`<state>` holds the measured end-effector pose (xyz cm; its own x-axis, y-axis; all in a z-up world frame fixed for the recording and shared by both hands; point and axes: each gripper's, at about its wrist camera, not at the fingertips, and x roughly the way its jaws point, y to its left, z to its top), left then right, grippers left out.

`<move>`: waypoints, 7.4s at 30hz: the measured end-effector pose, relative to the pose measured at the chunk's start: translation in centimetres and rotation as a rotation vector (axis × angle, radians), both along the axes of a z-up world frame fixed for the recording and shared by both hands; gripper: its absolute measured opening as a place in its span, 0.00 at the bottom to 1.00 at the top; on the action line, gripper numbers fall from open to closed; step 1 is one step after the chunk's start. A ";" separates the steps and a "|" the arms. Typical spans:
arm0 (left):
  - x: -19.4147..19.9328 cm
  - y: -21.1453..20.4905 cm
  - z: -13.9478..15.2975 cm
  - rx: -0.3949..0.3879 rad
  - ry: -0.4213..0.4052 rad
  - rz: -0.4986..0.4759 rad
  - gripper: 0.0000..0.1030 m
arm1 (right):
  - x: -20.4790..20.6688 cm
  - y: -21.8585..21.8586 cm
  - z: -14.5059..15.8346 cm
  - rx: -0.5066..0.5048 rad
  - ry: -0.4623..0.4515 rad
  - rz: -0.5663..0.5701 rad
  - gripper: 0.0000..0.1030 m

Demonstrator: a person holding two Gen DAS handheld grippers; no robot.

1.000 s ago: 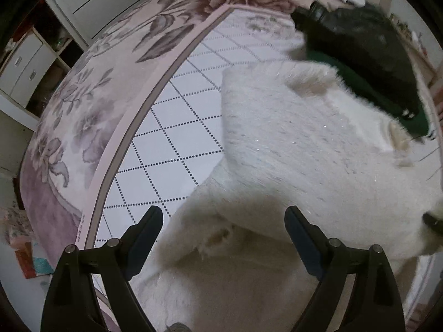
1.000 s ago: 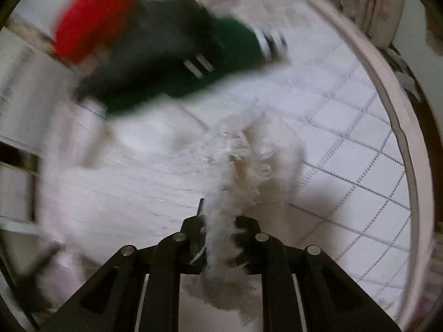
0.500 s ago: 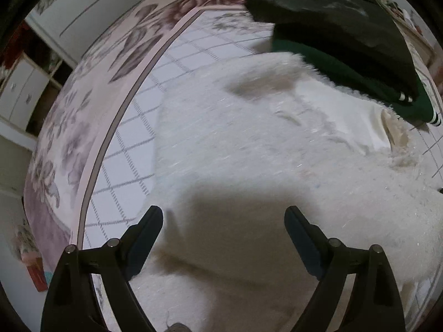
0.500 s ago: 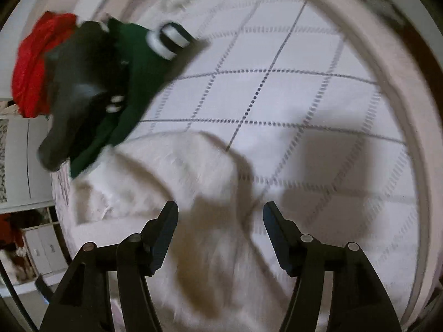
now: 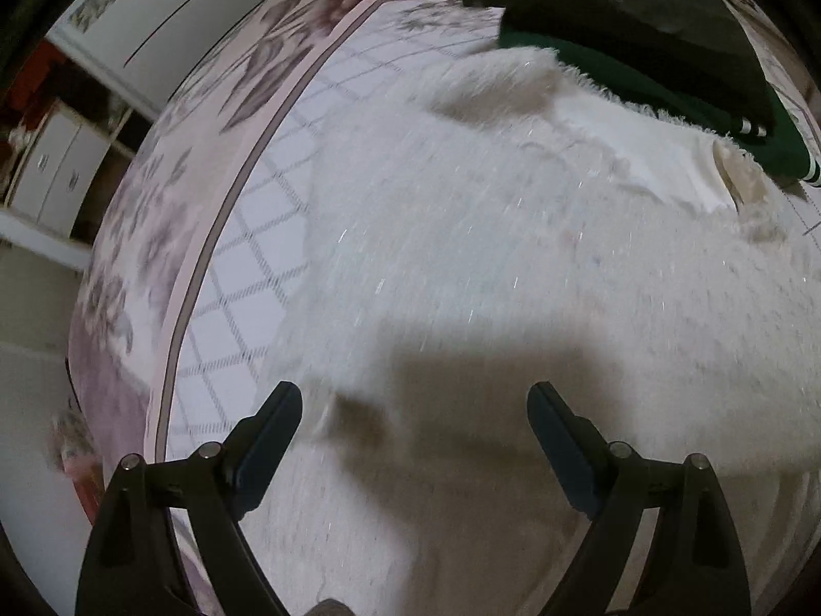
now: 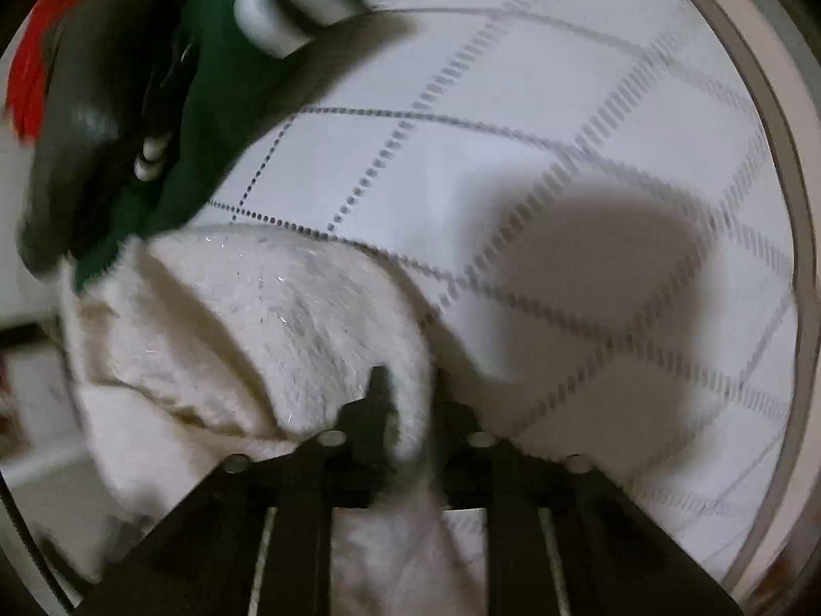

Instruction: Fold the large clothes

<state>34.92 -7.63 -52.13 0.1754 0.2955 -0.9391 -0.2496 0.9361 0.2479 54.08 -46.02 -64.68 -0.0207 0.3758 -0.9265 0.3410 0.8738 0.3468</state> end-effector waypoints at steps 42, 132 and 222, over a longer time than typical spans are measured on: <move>-14.7 -10.3 -0.2 -0.006 0.047 -0.004 0.89 | -23.9 -0.5 8.2 -0.418 -0.016 0.408 0.94; -20.2 21.9 -0.7 -0.452 -0.051 0.416 0.81 | -10.8 30.0 11.9 0.337 0.008 0.443 0.81; -16.6 13.7 -0.9 -0.266 0.087 0.418 0.95 | -3.8 11.1 8.1 0.273 -0.060 0.317 0.68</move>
<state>18.36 6.11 -53.03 0.0112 0.0722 -0.9973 -0.6055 0.7942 0.0507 50.28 -34.92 -56.59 -0.1238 0.5910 -0.7971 0.0427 0.8057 0.5908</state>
